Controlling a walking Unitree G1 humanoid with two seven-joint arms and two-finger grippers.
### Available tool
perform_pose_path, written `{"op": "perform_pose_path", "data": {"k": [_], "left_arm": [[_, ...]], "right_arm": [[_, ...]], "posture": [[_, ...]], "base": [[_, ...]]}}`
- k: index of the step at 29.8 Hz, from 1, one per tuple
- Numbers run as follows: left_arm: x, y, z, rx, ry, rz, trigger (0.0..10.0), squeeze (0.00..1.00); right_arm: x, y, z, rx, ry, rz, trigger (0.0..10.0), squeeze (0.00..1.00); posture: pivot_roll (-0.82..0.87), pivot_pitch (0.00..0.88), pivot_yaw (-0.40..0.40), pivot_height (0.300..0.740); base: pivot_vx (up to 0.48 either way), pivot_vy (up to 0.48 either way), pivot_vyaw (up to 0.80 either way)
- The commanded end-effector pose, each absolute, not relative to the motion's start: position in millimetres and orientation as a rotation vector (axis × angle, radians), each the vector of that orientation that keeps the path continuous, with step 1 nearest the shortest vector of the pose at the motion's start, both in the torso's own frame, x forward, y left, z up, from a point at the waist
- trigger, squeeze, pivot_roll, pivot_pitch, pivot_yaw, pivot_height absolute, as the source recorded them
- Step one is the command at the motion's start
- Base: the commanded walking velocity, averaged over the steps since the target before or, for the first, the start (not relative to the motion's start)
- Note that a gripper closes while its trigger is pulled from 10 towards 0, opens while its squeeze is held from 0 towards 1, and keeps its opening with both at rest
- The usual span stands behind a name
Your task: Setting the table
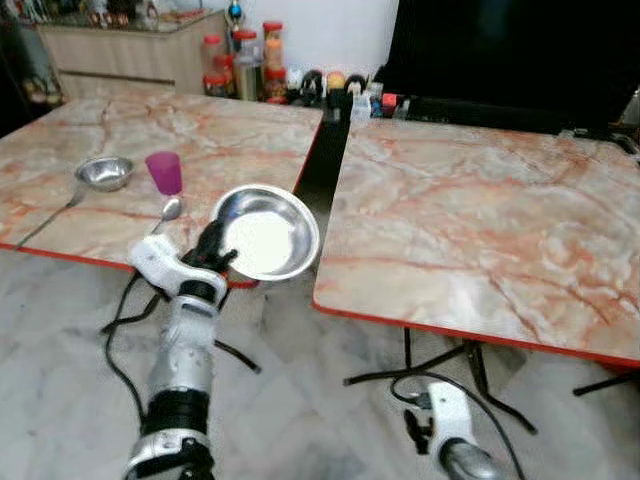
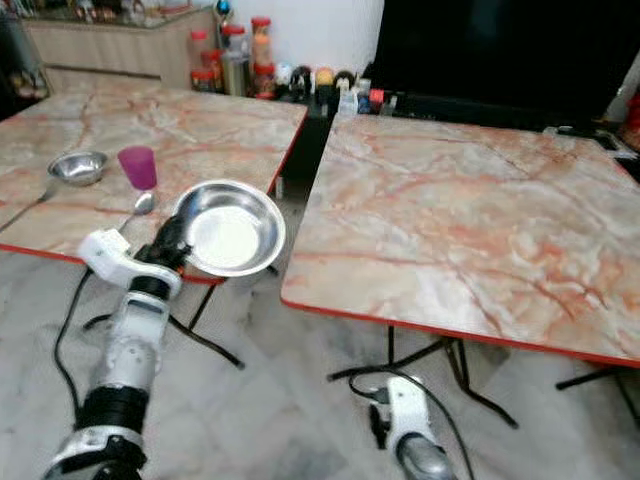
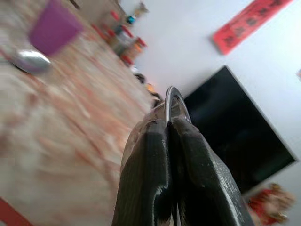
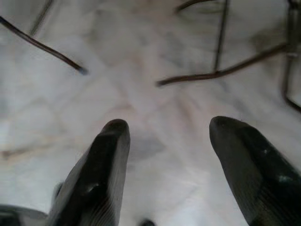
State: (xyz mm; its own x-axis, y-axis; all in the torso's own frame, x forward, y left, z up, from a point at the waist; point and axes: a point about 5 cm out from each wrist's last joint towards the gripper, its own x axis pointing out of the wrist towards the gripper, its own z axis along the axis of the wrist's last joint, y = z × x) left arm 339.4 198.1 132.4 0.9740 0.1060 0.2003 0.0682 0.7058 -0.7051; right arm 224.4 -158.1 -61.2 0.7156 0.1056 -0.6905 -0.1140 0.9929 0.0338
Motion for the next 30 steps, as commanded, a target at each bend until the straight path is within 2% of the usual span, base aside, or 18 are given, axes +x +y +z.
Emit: {"op": "perform_pose_path", "data": {"k": [1, 12, 30], "left_arm": [[343.6, 185.5, 141.4, -0.819, -0.260, -0.019, 10.0, 0.00], [343.6, 185.4, 141.7, -0.814, -0.260, -0.014, 10.0, 0.00], [343.1, 186.4, 139.6, -0.805, -0.259, 0.003, 10.0, 0.00]], "right_arm": [[222.4, -170.3, -61.6, -0.022, 0.768, 0.089, 10.0, 0.00], [223.1, -170.3, -61.1, -0.020, 0.766, 0.090, 10.0, 0.00], [220.6, -168.3, -62.8, -0.028, 0.774, 0.103, 10.0, 0.00]], "posture": [[0.10, 0.000, -0.061, 0.740], [0.10, 0.000, -0.063, 0.740], [0.10, 0.000, -0.054, 0.740]], "base": [[0.285, 0.000, 0.00], [0.280, 0.000, 0.00], [0.000, 0.000, 0.00]]}}
